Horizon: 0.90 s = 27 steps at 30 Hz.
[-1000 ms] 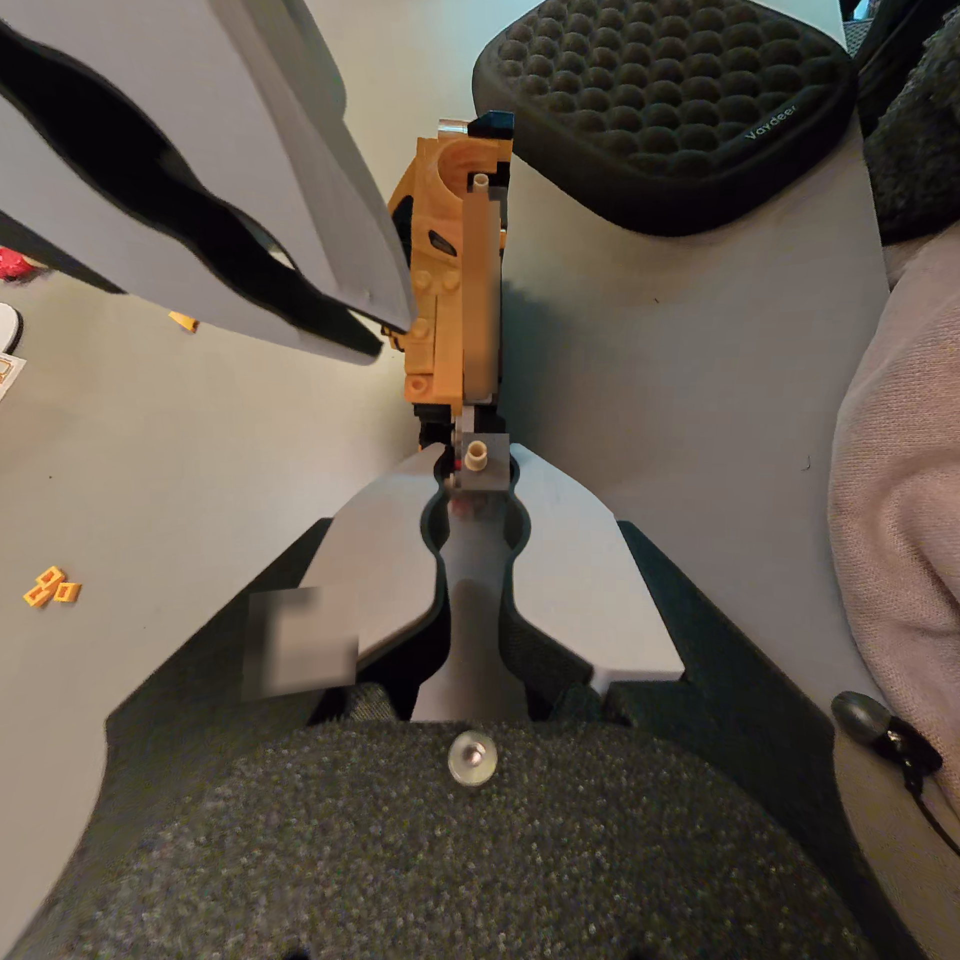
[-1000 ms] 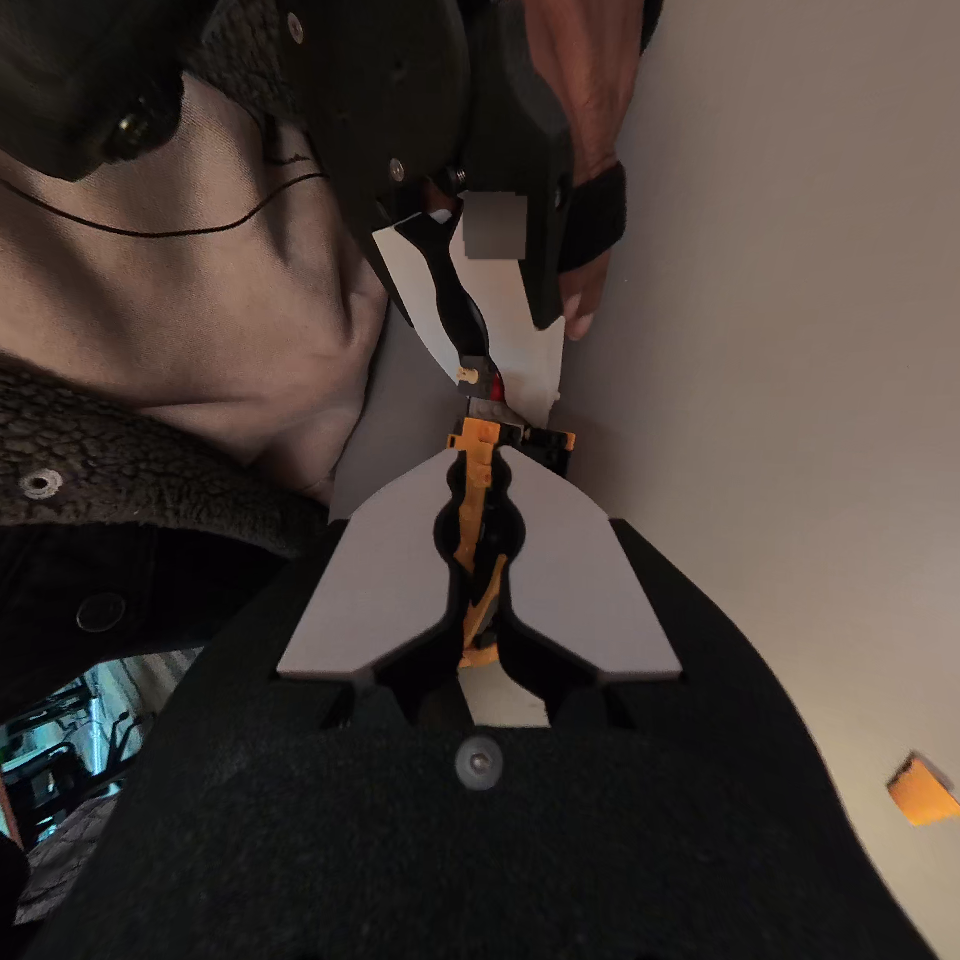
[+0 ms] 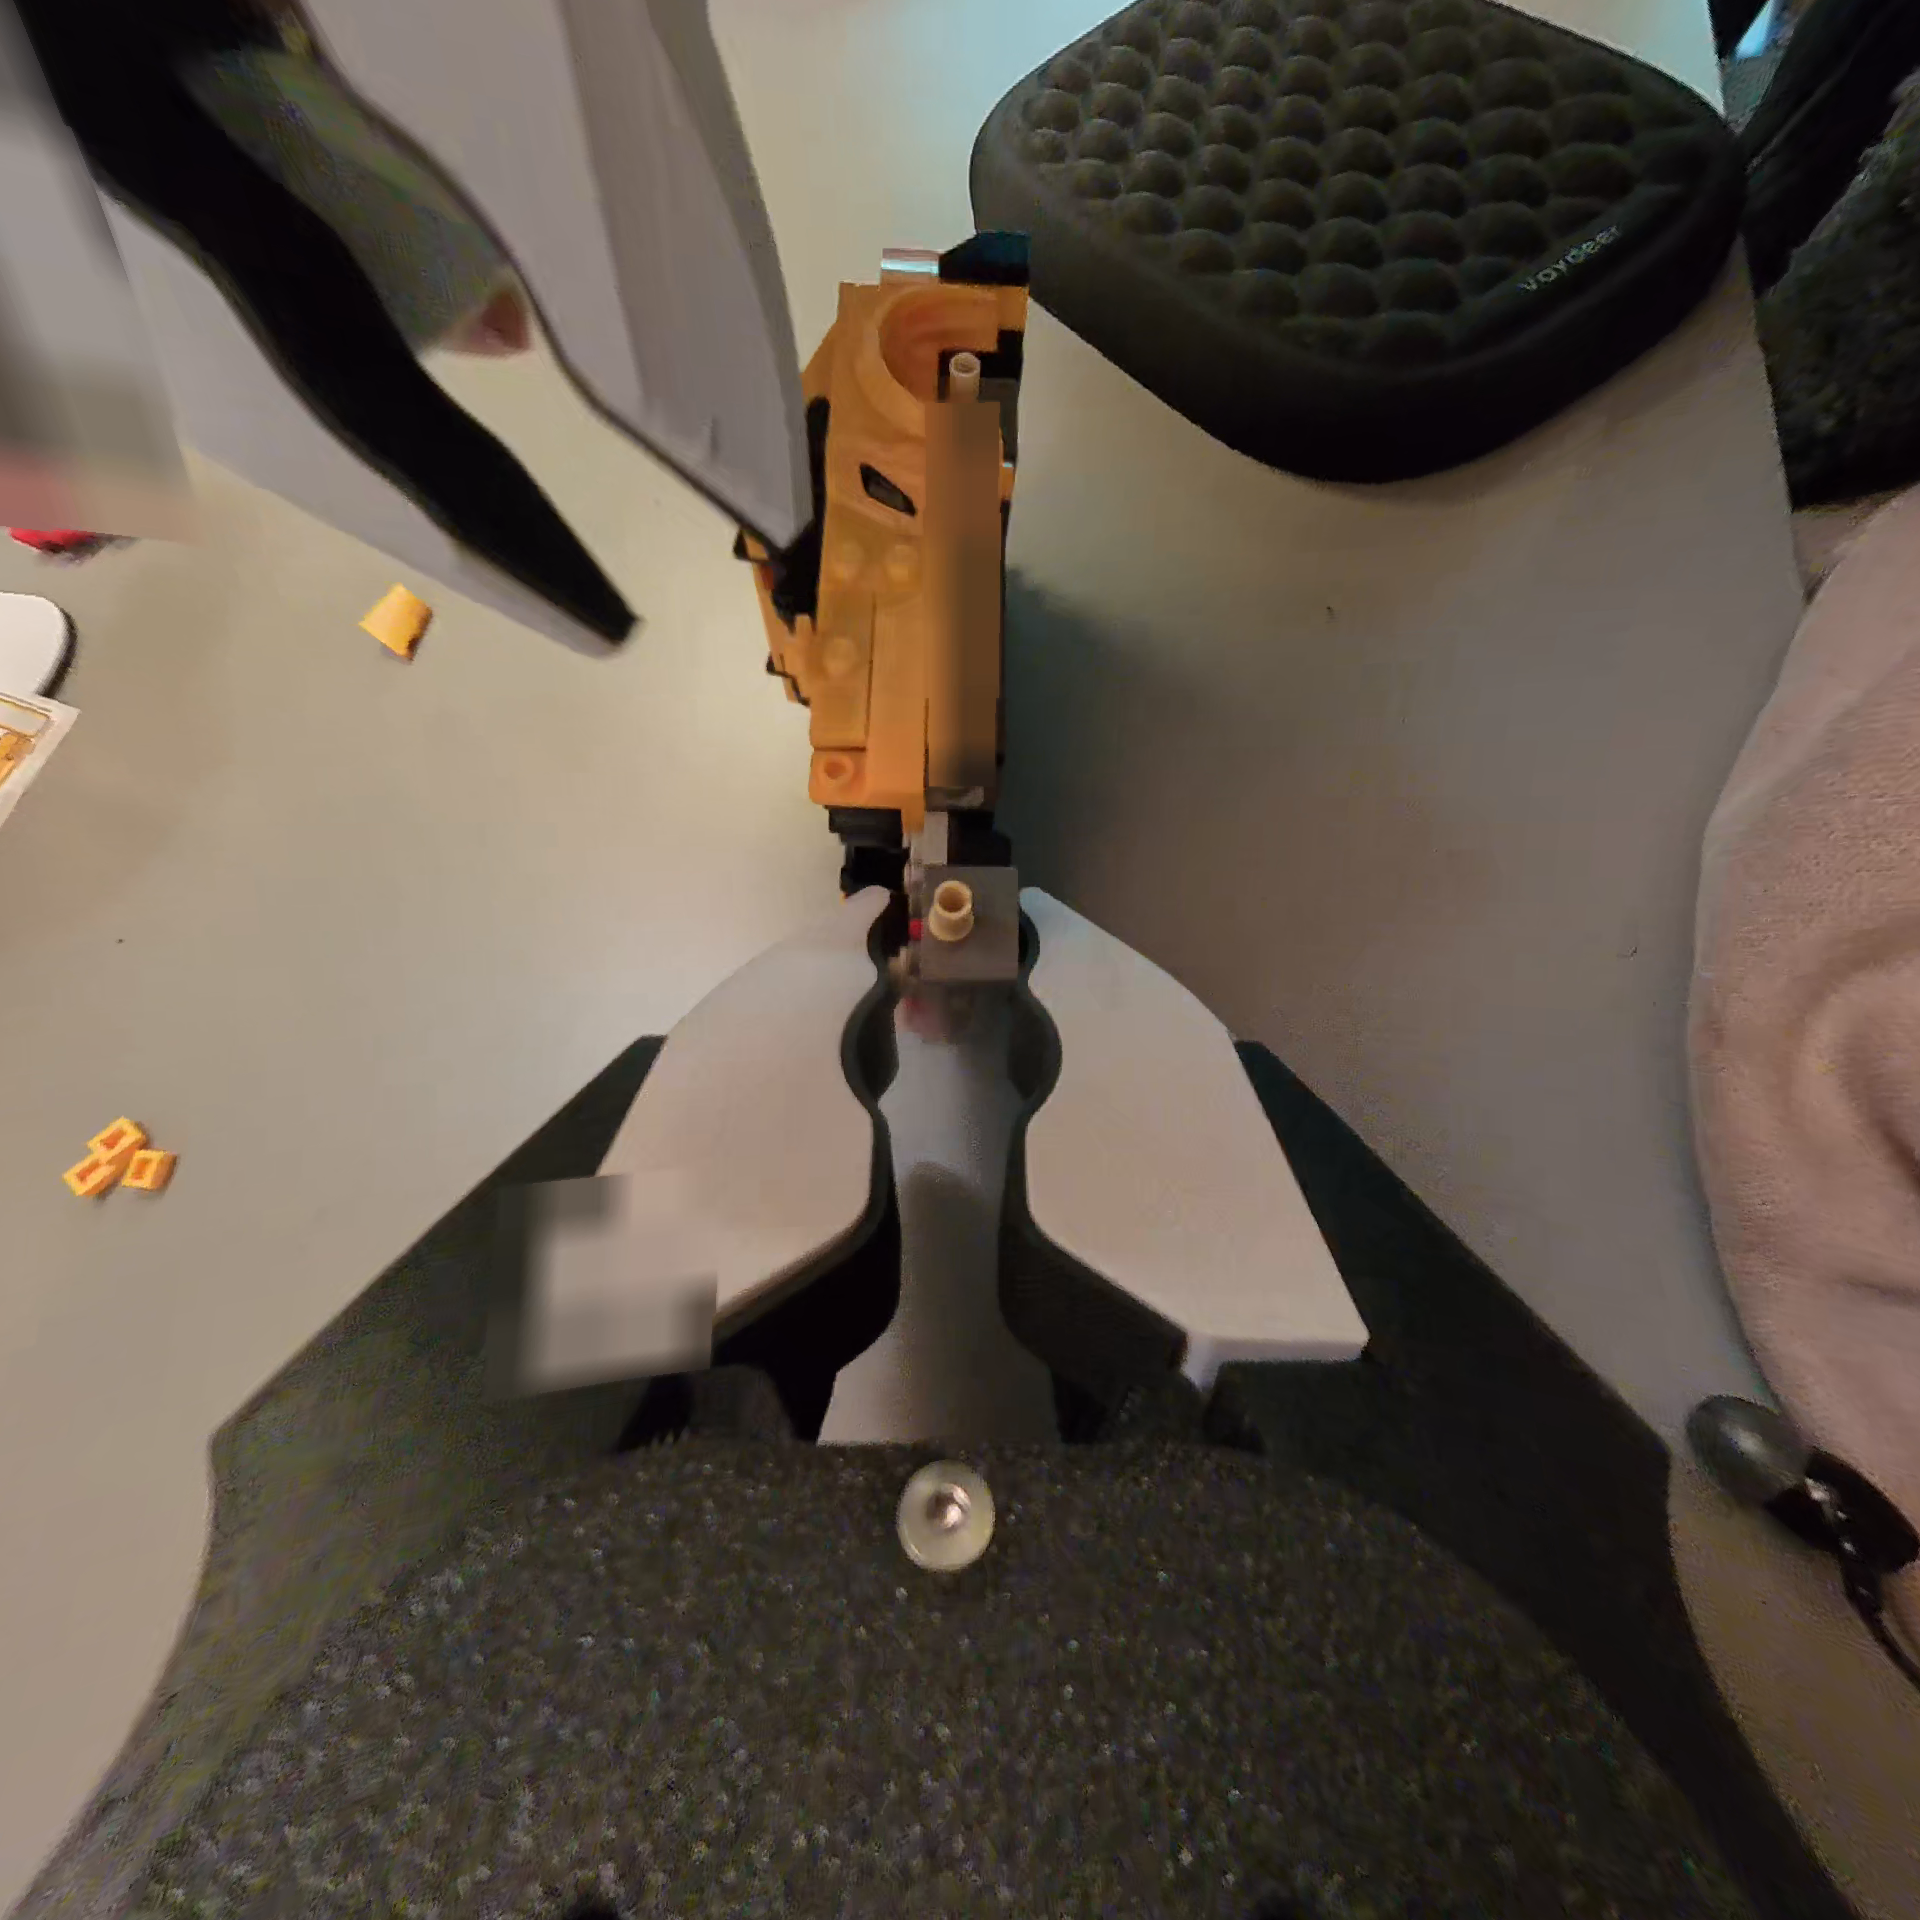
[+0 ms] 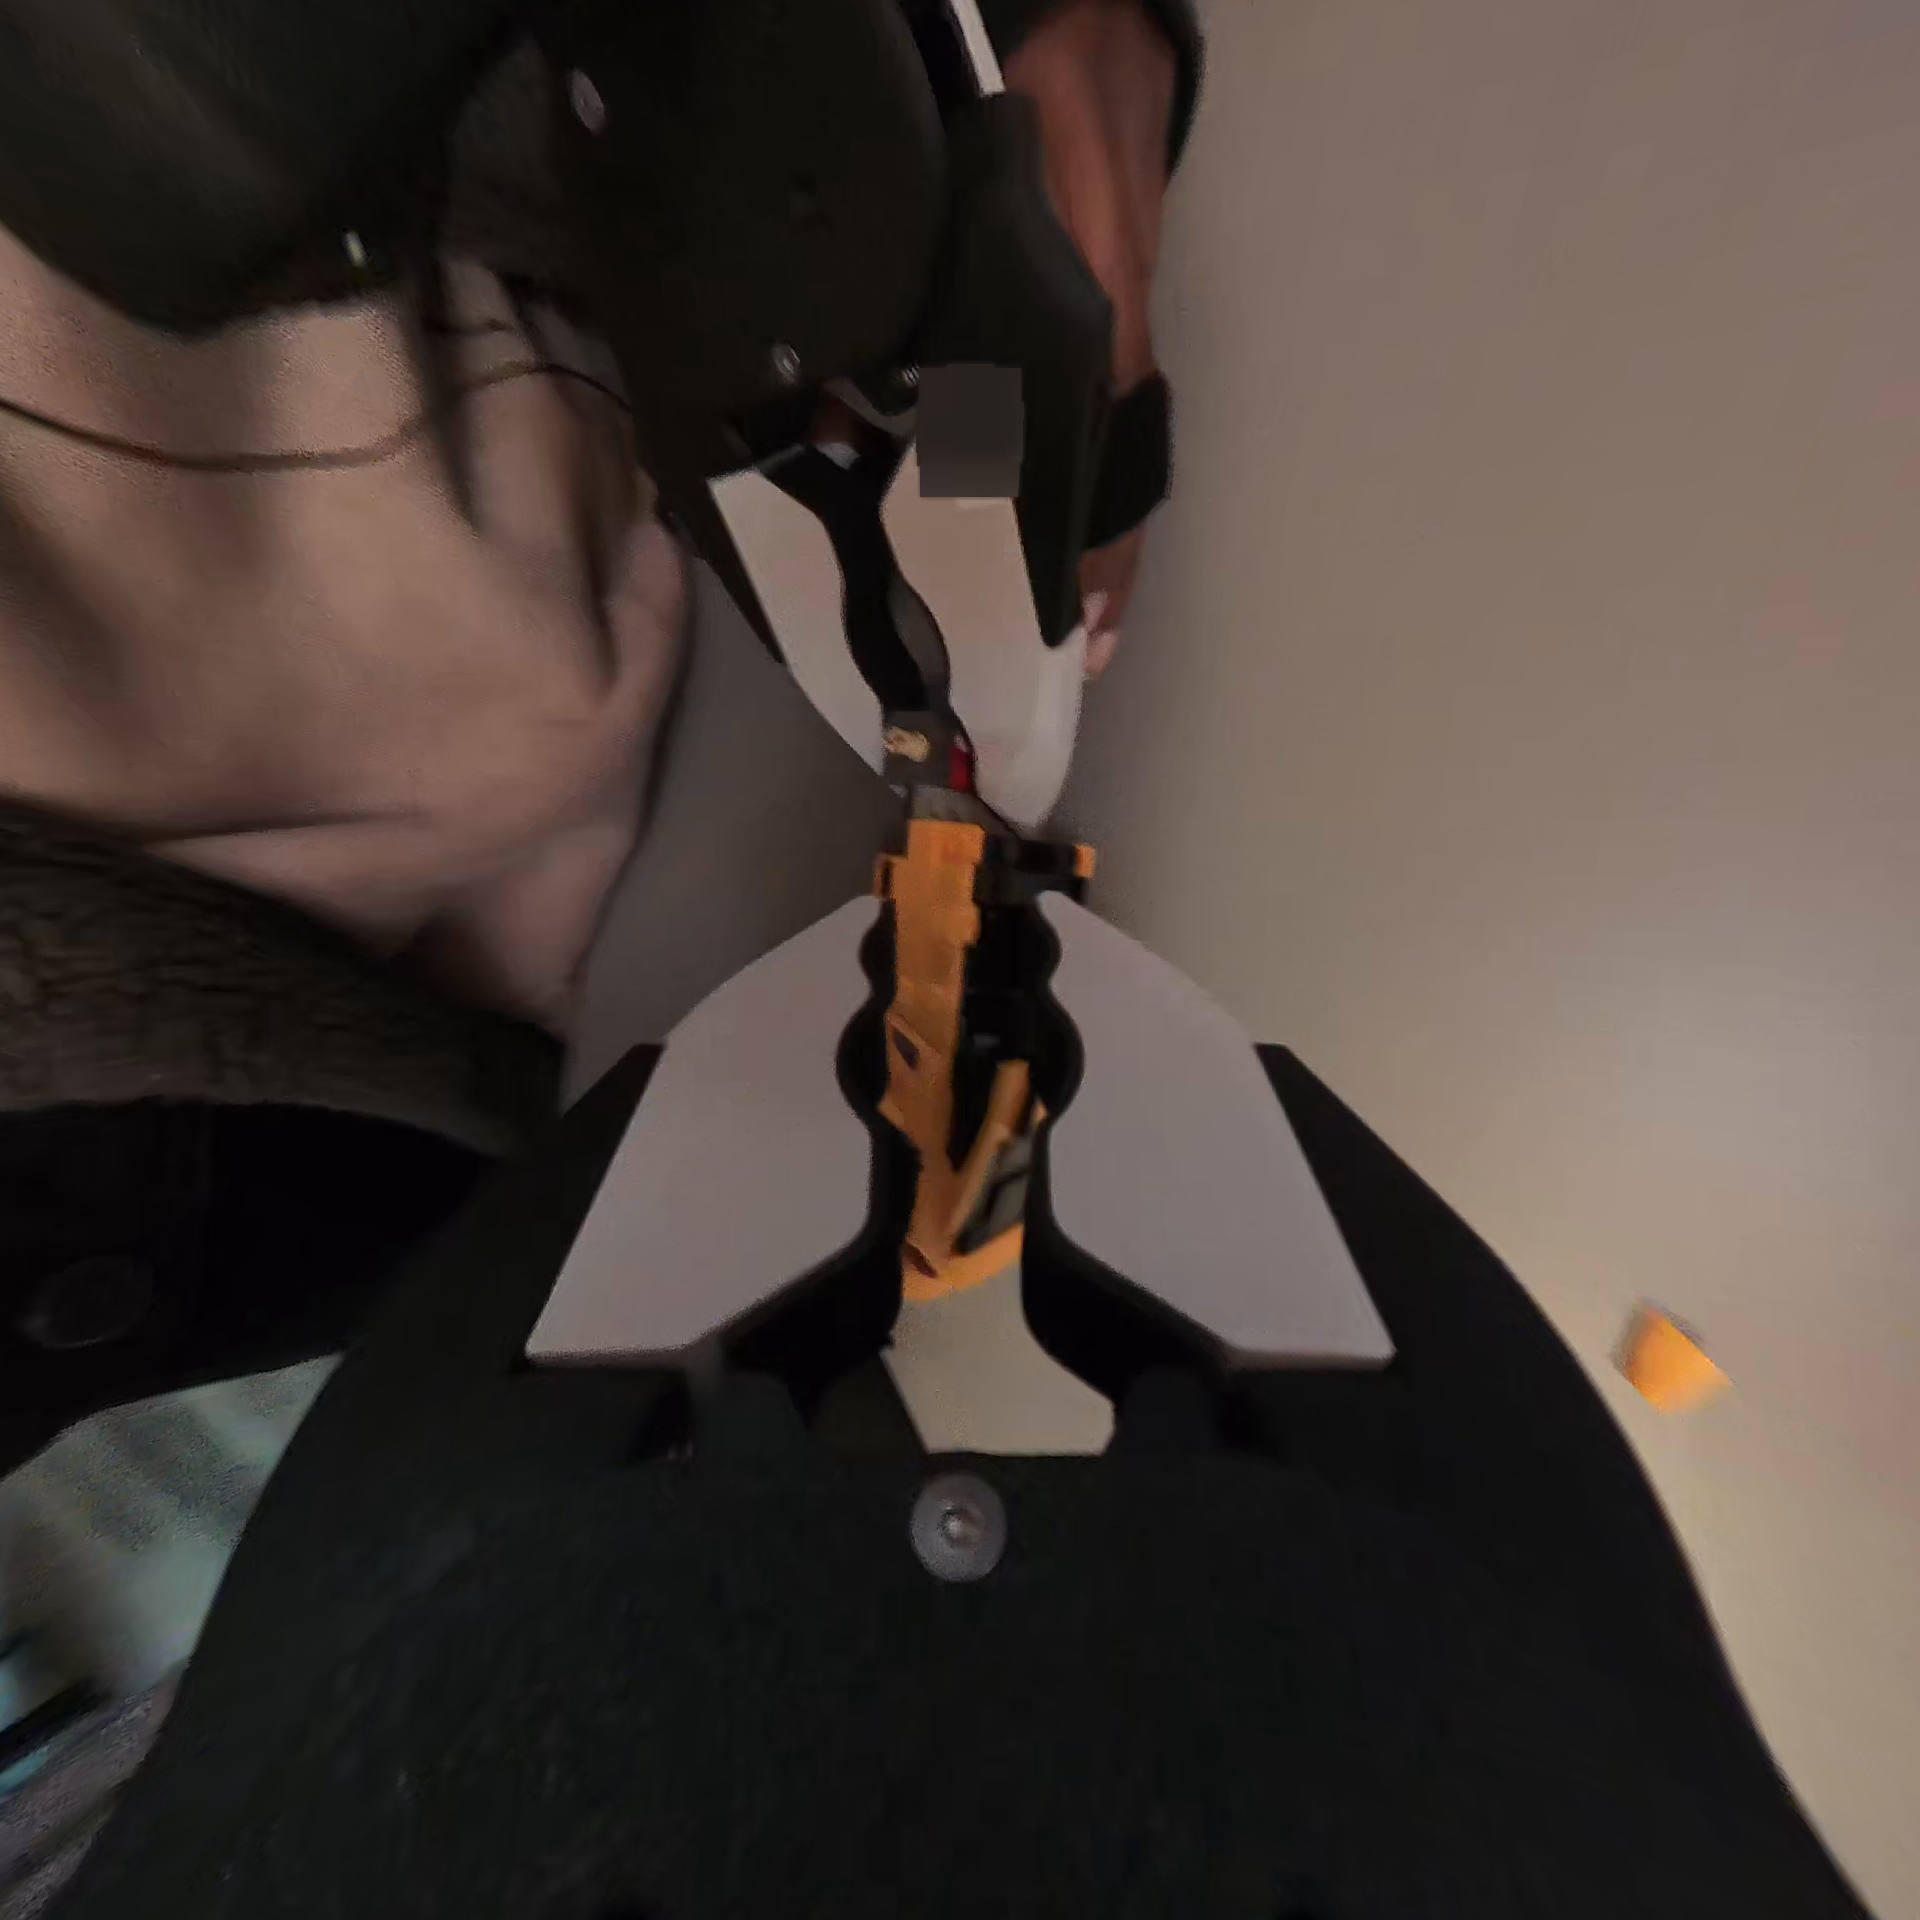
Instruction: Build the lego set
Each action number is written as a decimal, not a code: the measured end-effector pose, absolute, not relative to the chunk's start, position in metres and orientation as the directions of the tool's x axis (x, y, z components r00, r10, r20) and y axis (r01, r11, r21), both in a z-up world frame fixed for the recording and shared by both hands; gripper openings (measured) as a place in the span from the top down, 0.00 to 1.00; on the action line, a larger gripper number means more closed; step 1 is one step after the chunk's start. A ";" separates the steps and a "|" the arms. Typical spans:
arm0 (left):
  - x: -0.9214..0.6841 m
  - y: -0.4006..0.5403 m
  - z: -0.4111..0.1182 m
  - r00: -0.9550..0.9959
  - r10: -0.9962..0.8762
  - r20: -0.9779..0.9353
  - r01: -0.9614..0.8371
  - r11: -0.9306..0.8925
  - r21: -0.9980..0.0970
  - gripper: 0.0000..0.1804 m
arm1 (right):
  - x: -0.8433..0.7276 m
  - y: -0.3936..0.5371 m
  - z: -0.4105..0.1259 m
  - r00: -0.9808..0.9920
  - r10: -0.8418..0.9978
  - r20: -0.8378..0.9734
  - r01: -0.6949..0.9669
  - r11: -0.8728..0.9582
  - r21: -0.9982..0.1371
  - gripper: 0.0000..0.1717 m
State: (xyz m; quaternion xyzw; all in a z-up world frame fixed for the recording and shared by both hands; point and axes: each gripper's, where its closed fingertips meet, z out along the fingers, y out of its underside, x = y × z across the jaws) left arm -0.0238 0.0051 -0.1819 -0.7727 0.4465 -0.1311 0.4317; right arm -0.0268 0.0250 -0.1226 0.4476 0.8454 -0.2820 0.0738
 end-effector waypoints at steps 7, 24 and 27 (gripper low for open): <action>-0.029 0.014 -0.178 0.572 -0.752 -0.328 -0.639 -0.158 -0.753 0.91 | 0.000 0.035 -0.142 -0.557 0.814 0.163 0.676 0.558 -0.481 0.68; -0.041 0.027 -0.176 0.564 -0.644 -0.518 -0.738 -0.111 -0.666 0.83 | -0.027 0.056 -0.159 -0.369 0.366 0.854 0.503 0.852 -0.148 0.81; -0.039 0.024 -0.174 0.654 -0.705 -0.272 -0.572 -0.226 -0.789 0.67 | -0.031 0.067 -0.161 -0.280 0.327 0.903 0.521 0.841 -0.143 0.82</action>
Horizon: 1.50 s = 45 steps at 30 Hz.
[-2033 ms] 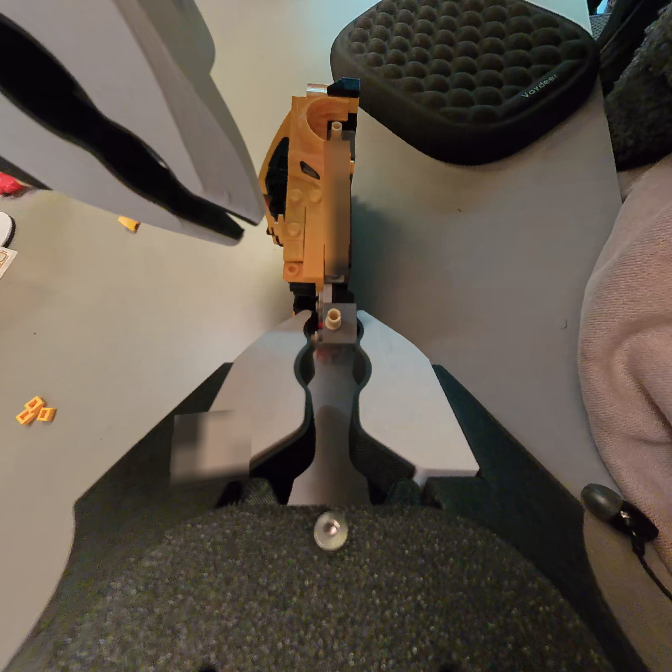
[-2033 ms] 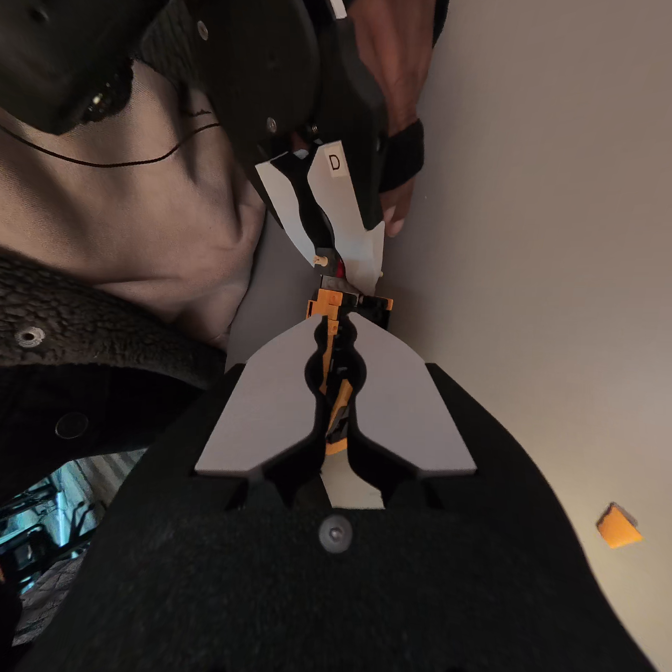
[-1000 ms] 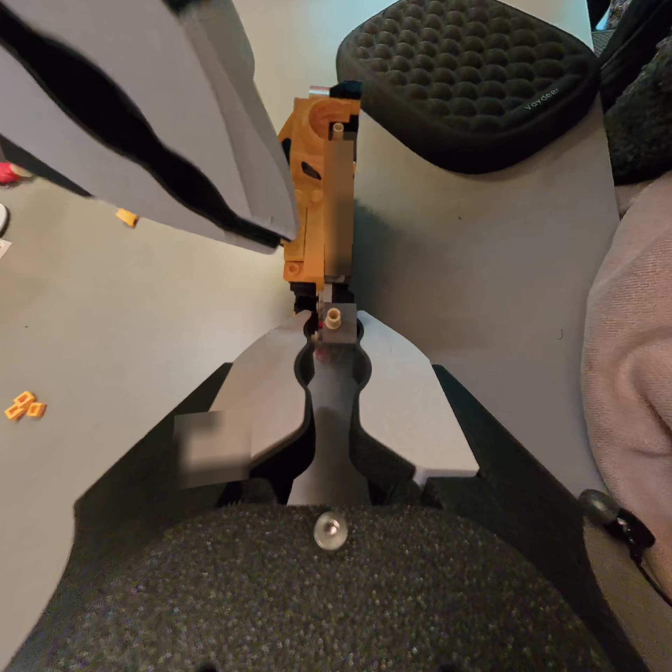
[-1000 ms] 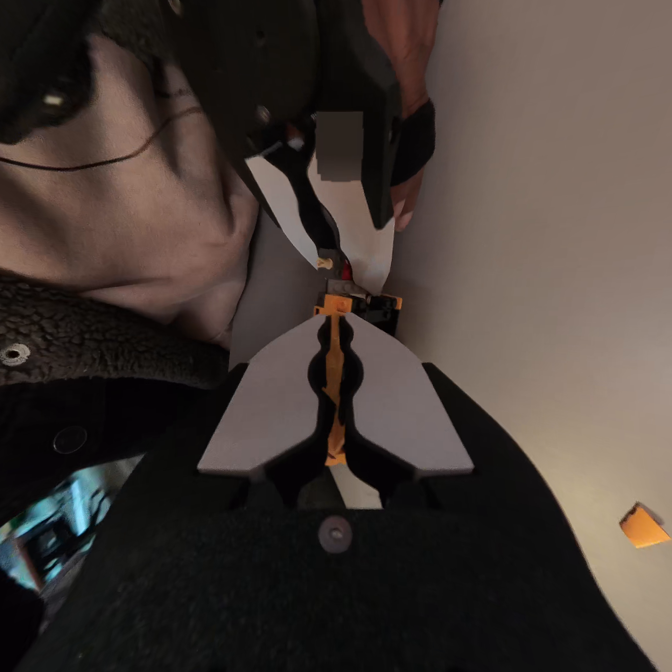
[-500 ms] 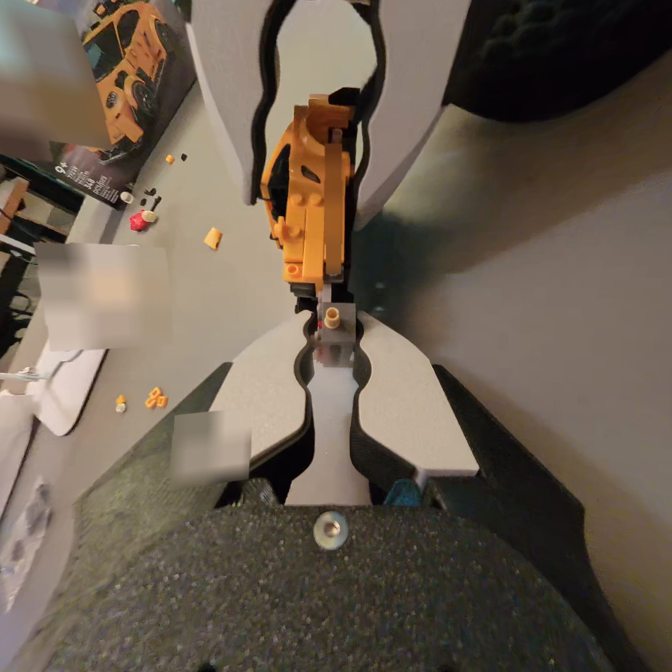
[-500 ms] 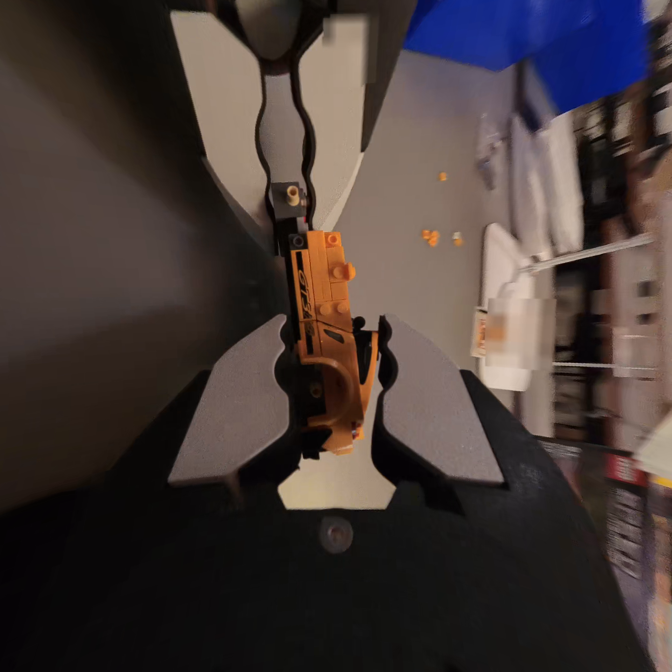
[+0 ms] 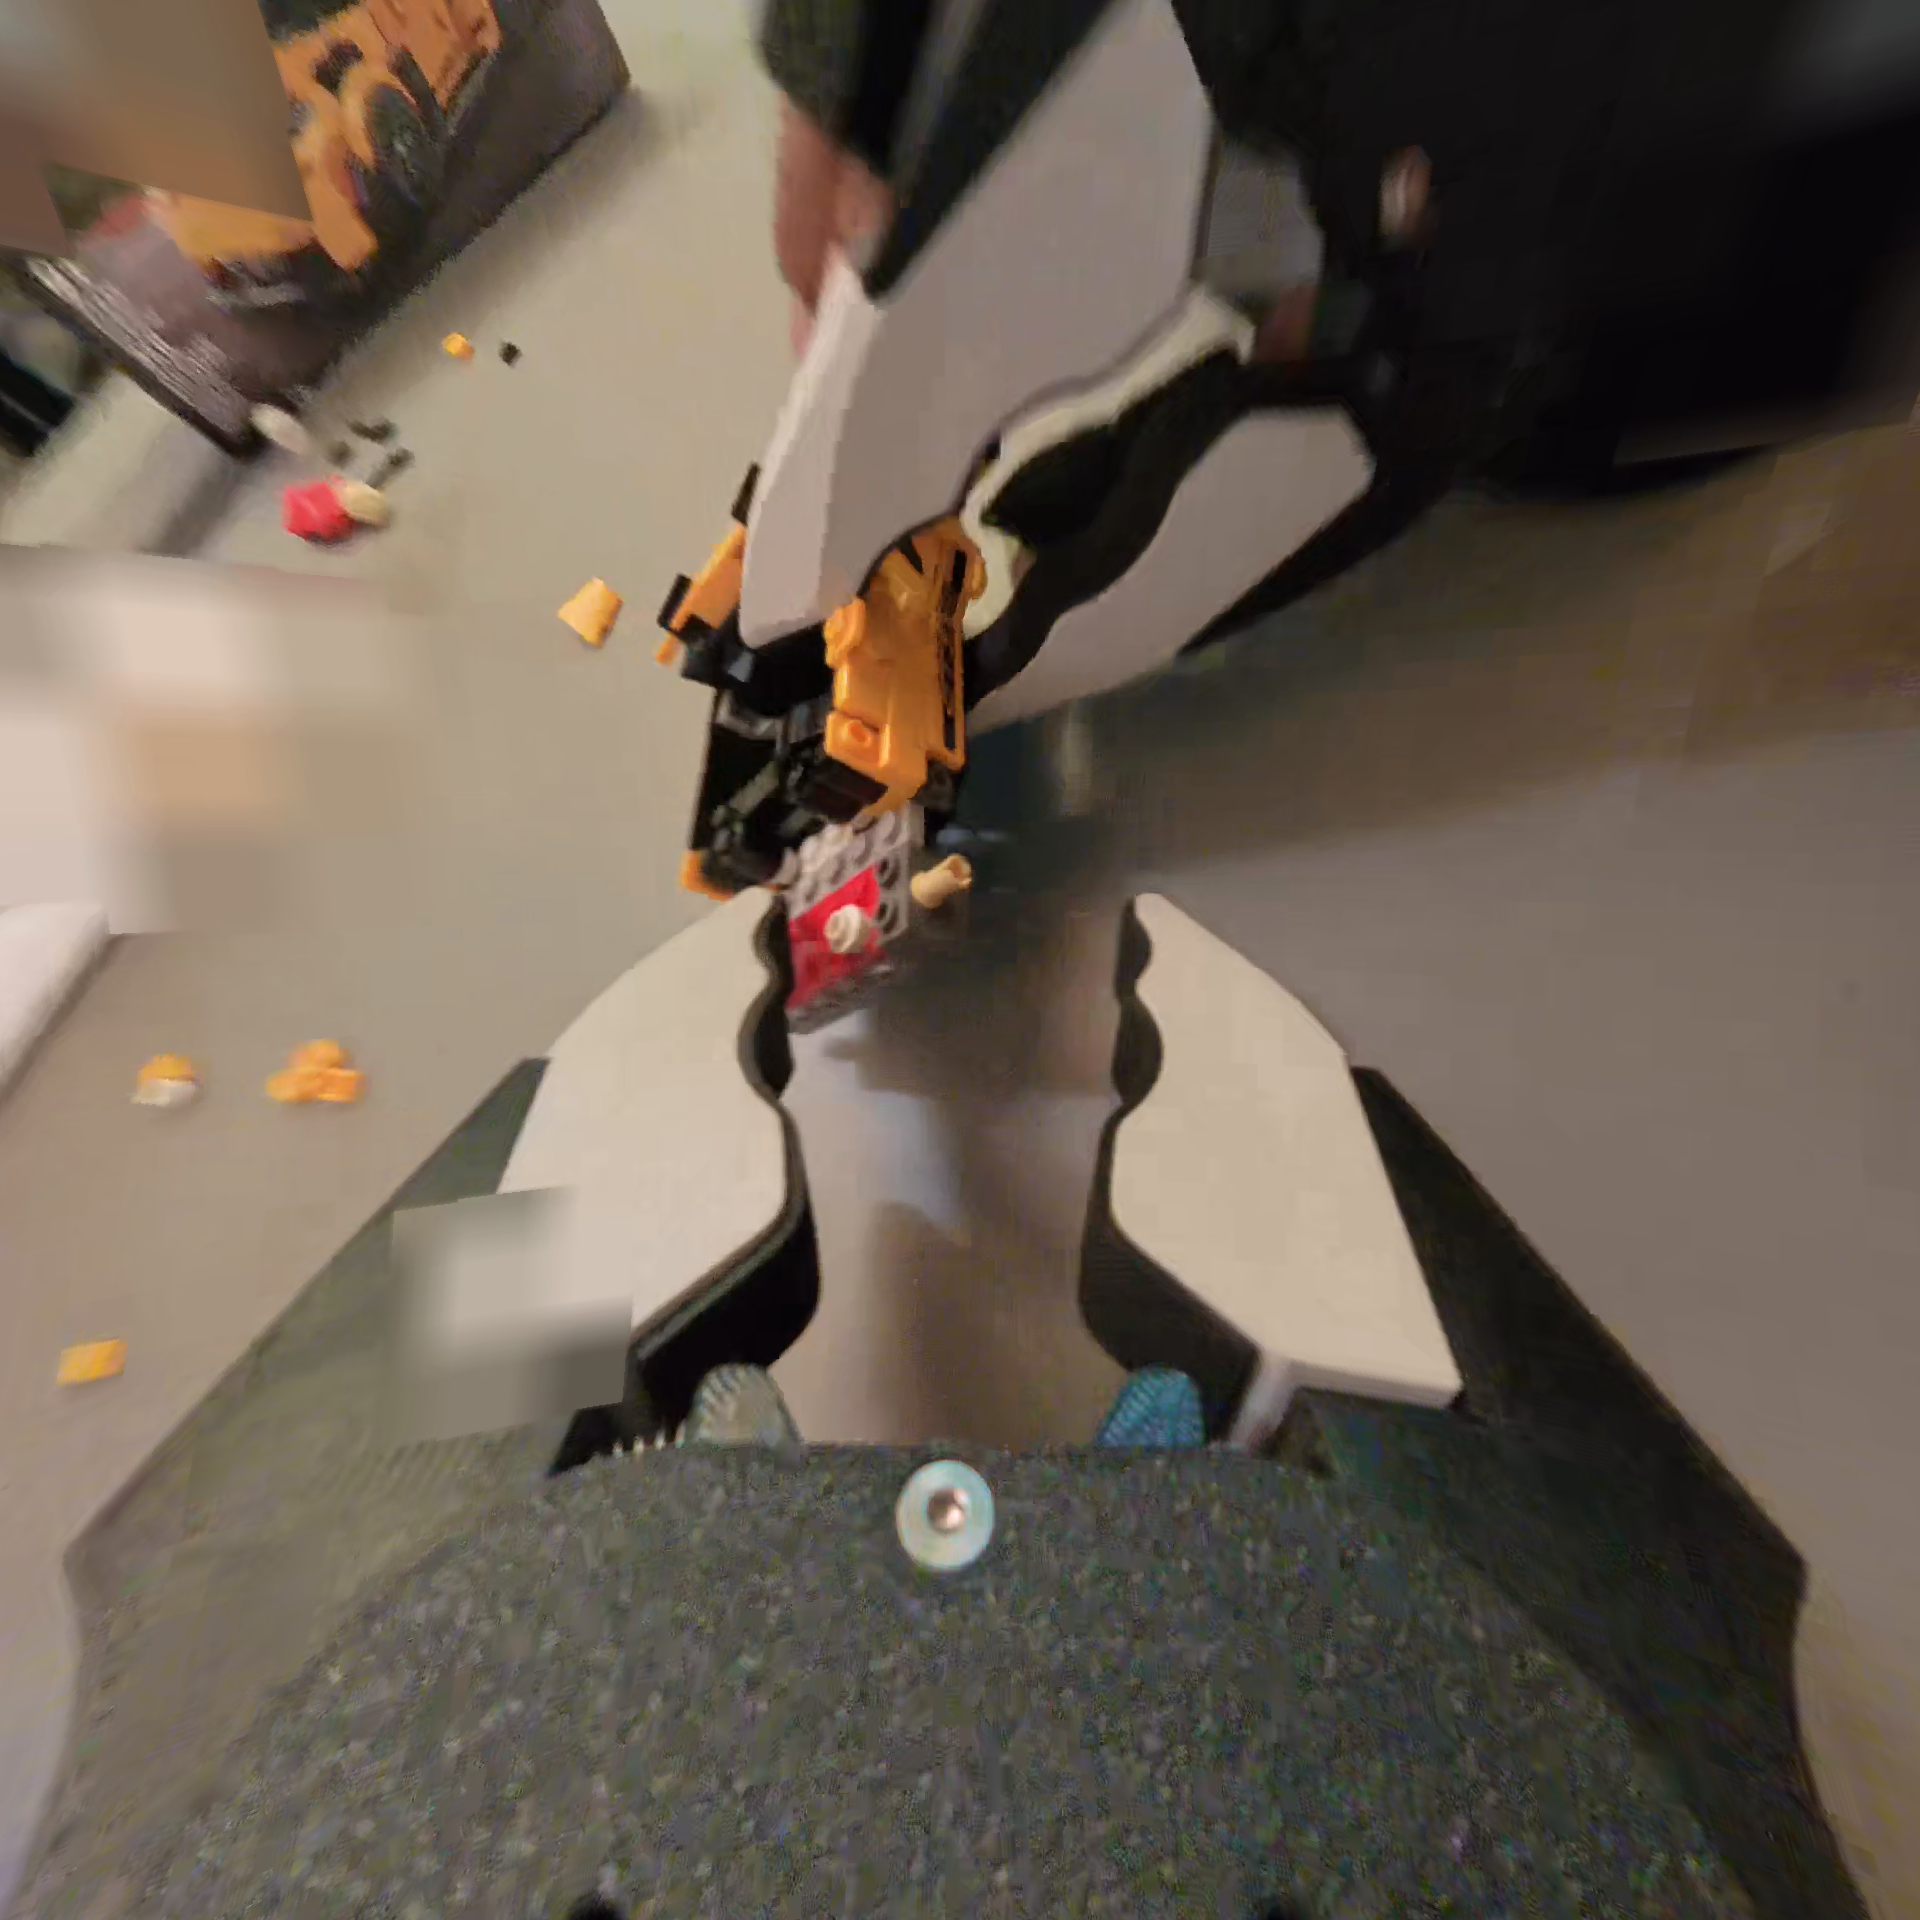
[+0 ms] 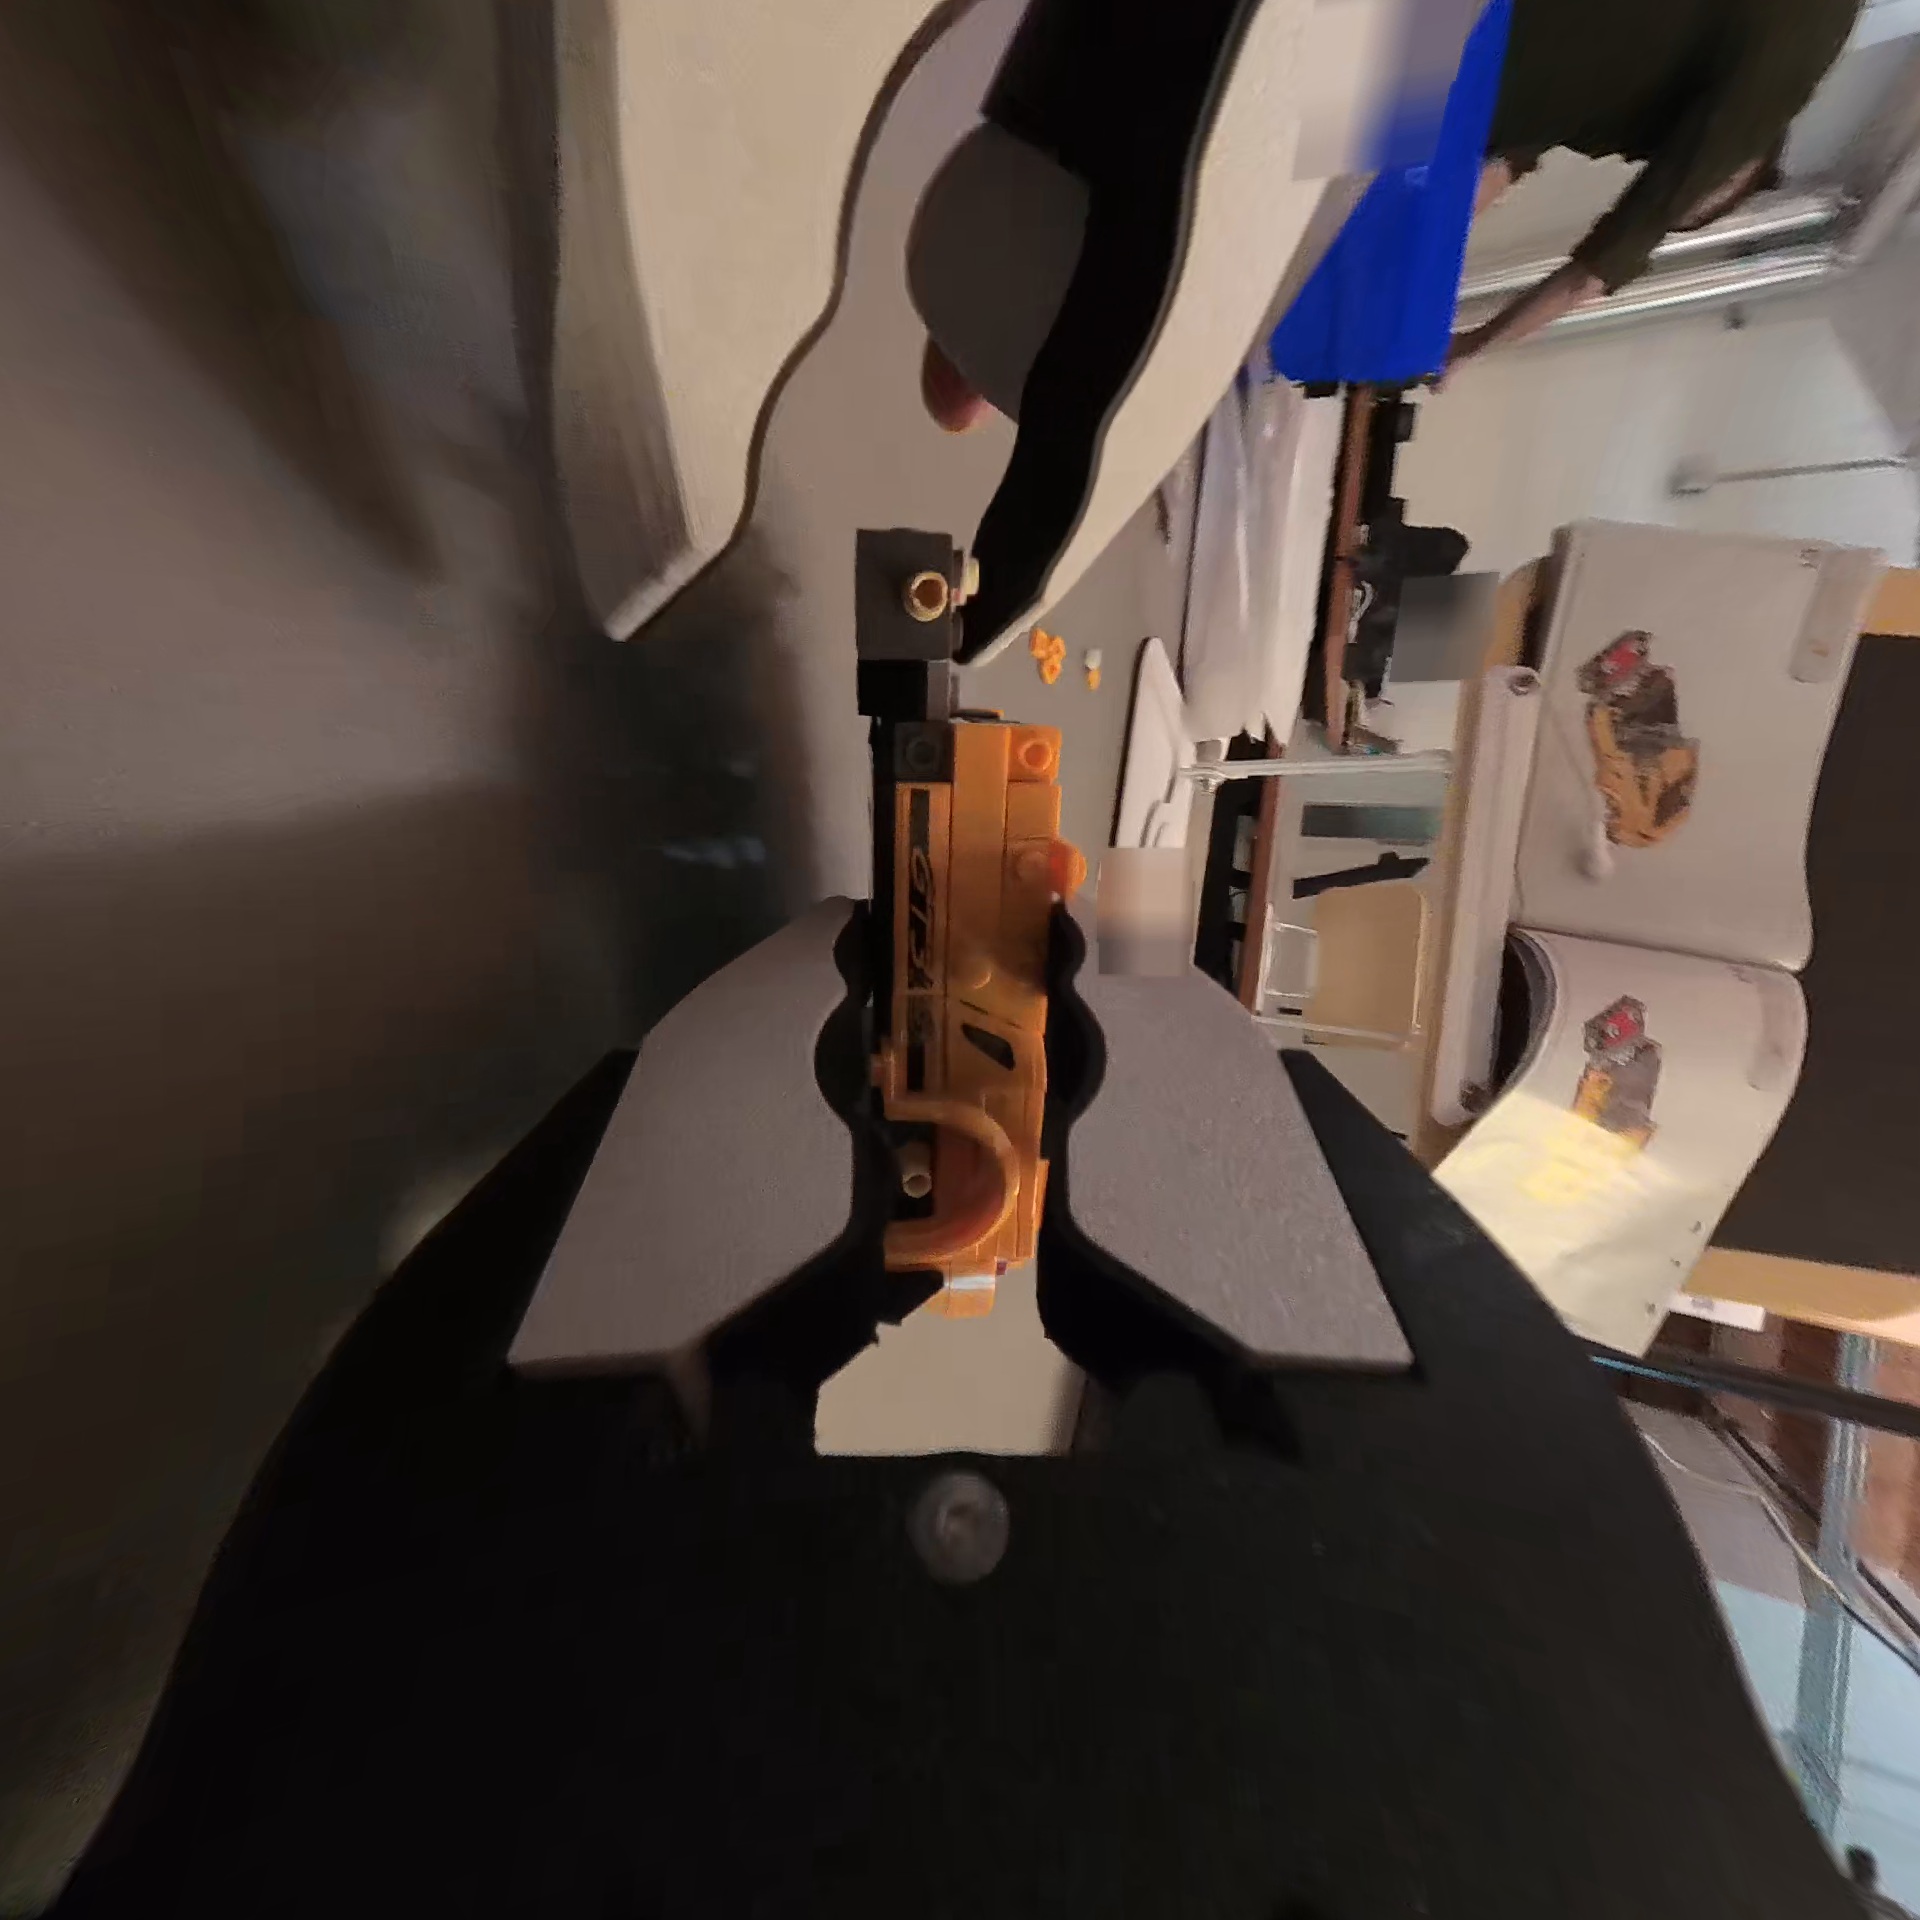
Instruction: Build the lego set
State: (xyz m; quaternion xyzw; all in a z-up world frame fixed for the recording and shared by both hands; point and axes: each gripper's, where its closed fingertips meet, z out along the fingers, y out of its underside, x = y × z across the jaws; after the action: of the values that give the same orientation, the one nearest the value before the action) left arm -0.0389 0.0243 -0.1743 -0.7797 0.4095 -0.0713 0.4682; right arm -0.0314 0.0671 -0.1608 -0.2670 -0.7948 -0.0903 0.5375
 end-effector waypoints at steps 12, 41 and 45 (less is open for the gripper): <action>-0.044 0.038 -0.188 0.722 -0.687 0.083 -0.387 -0.500 -0.775 0.67 | -0.034 0.063 -0.162 -0.225 0.324 0.919 0.476 0.859 -0.186 0.82; -0.065 0.041 -0.156 0.691 -0.723 -0.019 -0.407 -0.366 -0.837 0.72 | -0.036 0.148 -0.061 0.035 0.959 0.280 0.398 0.243 -0.885 0.77; -0.079 0.046 -0.104 0.733 -0.680 -0.001 -0.276 -0.296 -0.915 0.75 | -0.017 0.195 -0.032 0.276 0.886 0.373 0.315 0.284 -0.906 0.78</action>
State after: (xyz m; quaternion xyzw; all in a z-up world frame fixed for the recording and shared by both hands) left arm -0.0791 0.0464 -0.1044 -0.7800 0.3063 -0.1989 0.5081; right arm -0.0167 0.1948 -0.0316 -0.5463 -0.5496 0.2446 0.5828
